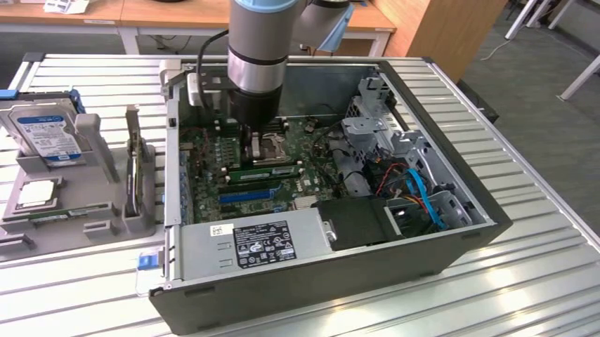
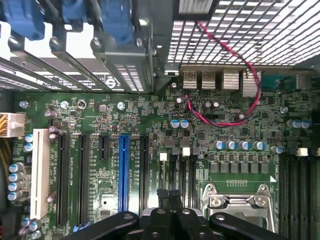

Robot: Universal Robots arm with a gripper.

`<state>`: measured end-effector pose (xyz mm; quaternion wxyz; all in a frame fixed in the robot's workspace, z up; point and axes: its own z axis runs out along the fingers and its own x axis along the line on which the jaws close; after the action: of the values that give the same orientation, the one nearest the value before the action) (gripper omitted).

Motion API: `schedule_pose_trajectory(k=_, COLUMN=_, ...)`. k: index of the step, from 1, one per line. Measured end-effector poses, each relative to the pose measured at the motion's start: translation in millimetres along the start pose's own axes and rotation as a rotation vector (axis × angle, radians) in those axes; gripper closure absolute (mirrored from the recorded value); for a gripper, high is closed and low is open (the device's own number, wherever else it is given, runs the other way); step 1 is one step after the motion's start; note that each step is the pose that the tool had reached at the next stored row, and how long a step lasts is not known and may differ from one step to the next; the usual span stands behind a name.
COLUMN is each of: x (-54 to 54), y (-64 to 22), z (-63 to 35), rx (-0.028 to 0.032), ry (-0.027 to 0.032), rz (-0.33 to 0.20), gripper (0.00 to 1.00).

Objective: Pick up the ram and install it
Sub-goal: 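Press down the ram until it locks into place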

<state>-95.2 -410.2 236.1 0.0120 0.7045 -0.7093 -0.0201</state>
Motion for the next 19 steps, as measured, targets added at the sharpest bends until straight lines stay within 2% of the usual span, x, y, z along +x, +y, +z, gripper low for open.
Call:
schedule_pose_trajectory(k=12, x=-0.3, y=1.3, z=-28.0, rx=0.0000, ry=0.0001, rz=0.000, gripper=0.90)
schedule_pose_trajectory(k=19, x=-0.4, y=1.7, z=-36.3, rx=0.0000, ry=0.0001, rz=0.000, gripper=0.90)
